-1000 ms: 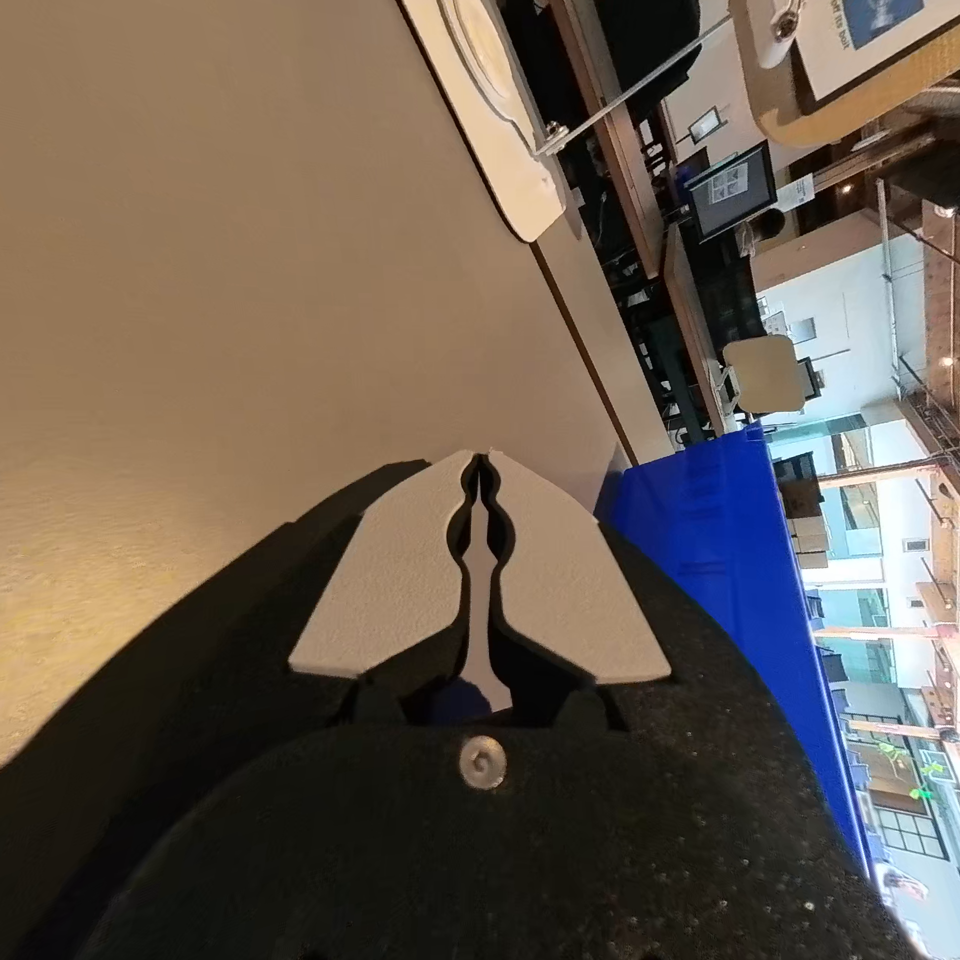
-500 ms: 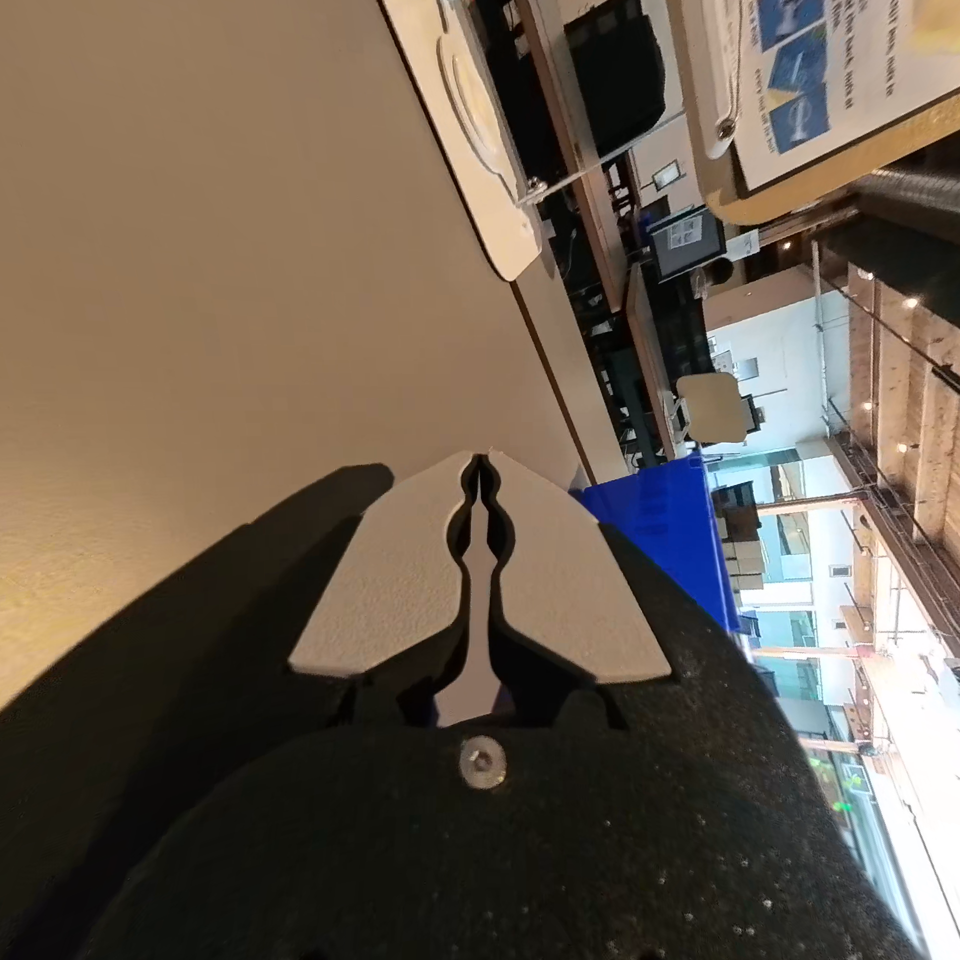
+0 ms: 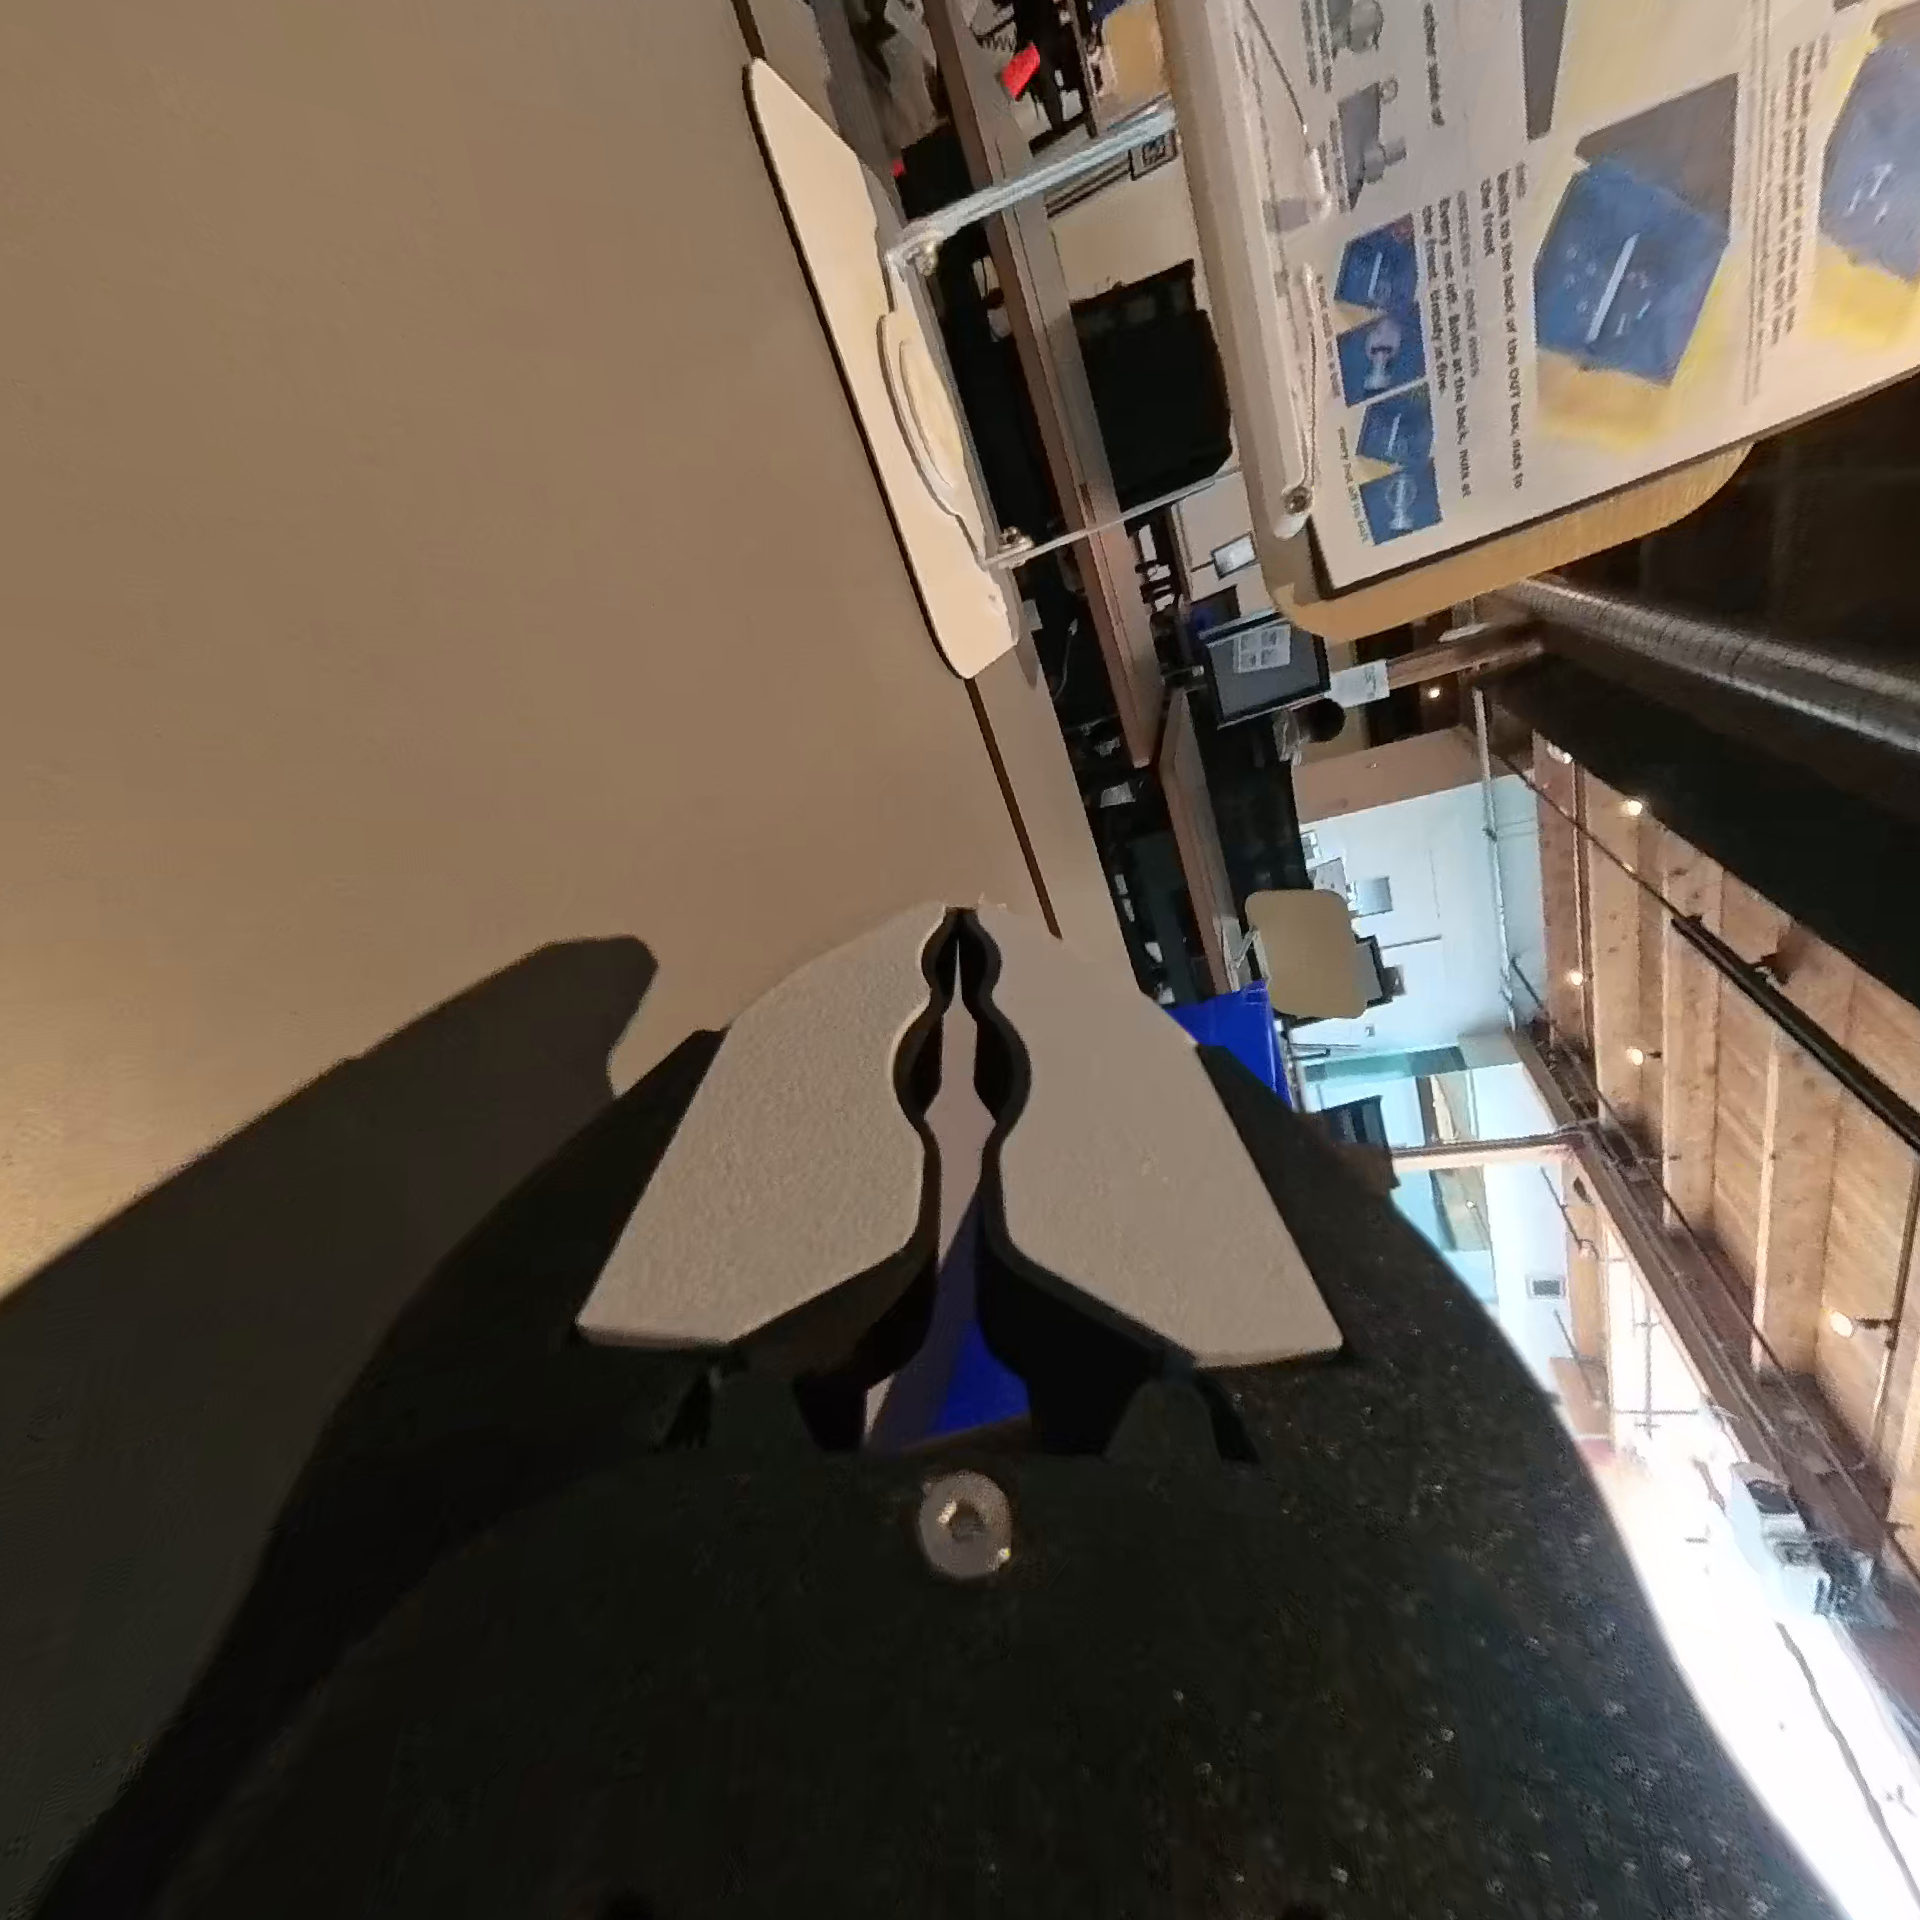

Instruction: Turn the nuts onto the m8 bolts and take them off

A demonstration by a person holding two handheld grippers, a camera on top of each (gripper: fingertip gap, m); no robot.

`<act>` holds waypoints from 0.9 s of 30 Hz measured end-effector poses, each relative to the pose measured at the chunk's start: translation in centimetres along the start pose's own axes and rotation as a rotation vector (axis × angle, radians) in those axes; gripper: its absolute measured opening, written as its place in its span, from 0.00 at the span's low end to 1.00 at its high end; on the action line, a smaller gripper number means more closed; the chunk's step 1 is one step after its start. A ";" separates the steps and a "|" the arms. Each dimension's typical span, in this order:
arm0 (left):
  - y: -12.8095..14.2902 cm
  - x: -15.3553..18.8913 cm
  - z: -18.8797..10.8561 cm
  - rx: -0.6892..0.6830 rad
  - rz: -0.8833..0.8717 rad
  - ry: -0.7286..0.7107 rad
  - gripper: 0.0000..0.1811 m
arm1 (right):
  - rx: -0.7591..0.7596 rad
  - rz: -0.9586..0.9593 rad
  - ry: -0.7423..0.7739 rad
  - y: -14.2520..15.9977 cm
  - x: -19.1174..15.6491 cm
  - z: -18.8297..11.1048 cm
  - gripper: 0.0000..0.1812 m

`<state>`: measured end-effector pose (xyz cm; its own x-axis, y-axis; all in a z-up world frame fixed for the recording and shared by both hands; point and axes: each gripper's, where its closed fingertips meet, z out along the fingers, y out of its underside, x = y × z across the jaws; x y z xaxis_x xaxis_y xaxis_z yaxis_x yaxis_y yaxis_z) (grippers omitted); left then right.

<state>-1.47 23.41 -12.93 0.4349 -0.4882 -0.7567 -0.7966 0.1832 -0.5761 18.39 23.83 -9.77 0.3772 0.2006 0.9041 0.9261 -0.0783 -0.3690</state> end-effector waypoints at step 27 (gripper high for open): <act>-0.1 -0.2 0.7 0.017 -0.090 0.074 0.08 | 0.010 -0.051 0.001 0.3 -1.0 1.0 0.00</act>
<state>-1.19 24.13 -12.96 0.4716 -0.5649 -0.6771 -0.7484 0.1497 -0.6461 18.33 24.56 -10.99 0.3291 0.2033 0.9222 0.9442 -0.0583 -0.3241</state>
